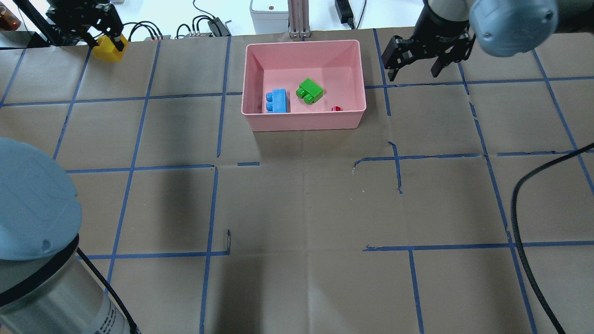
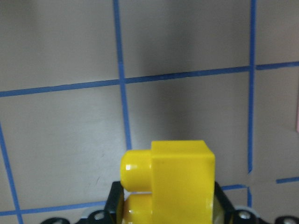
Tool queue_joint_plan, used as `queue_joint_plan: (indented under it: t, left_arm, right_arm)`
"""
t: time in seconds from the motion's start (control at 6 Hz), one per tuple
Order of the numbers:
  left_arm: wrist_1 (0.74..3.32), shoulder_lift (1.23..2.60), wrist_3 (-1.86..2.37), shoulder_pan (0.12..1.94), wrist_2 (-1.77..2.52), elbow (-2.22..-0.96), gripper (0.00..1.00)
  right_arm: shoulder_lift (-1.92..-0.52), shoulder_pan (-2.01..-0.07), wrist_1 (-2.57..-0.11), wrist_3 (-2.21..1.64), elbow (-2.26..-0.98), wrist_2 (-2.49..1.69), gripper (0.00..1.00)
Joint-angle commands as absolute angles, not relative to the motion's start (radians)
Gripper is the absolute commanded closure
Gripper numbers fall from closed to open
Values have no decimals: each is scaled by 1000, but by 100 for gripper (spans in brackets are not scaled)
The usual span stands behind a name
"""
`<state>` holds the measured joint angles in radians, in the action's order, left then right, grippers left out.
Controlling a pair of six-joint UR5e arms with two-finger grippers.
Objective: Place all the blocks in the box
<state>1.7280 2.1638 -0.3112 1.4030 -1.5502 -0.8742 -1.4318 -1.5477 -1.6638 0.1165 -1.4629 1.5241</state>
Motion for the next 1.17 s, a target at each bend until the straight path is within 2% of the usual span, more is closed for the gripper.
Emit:
queue_joint_plan:
  t: [0.0,0.33,0.67,0.83,1.0]
  left_arm:
    - [1703,2178,-83,1582,-1543,-864,100]
    - [1593,2241,79,1711,-1545,-865,100]
    - [1434,2378,78,1747,-1543,-871,100]
    - [1419,2405,83,1764,-1549,-880,100]
    - [1416,2413,83,1770,-1554,-903,66]
  right_arm:
    - [-1573,-1554,-1455,27,-1465,1554,0]
    - [-1662,-1627,-1443,-135,-1547,1549,0]
    - [-1706,-1695,-1511,-172,-1632,1555,0]
    - [-1713,-1695,-1512,-163,-1653,1571,0]
    - [-1709,-1683,-1517,-131,-1664,1627,0]
